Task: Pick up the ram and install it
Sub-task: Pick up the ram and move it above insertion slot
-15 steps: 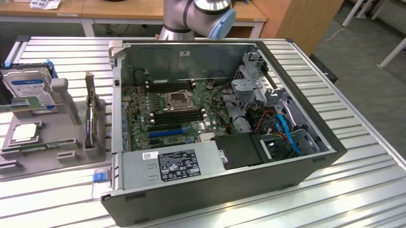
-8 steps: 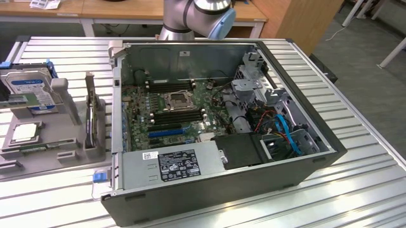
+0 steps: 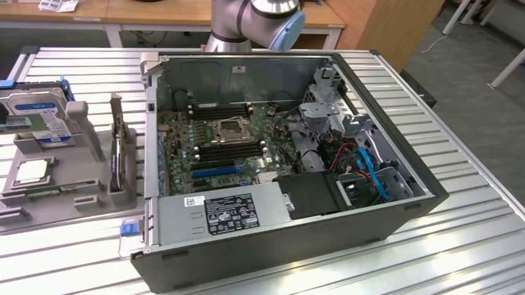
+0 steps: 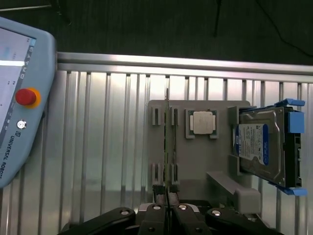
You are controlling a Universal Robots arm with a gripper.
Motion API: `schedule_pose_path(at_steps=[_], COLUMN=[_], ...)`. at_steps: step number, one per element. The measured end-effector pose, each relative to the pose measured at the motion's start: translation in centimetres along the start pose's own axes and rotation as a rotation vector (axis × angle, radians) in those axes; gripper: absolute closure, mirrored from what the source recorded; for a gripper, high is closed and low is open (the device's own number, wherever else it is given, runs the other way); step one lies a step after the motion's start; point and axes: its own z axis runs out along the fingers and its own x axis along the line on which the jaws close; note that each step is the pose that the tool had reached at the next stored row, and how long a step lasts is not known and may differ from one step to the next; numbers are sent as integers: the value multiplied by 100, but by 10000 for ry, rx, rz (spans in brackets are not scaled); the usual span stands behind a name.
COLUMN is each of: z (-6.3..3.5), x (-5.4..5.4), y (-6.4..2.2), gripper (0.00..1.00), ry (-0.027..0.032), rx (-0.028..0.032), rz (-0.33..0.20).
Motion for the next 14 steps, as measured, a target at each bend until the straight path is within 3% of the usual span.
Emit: schedule_pose_path(at_steps=[14], z=[-111], x=[-3], y=[5], gripper=[88], ry=[0], rx=[1], rz=[1])
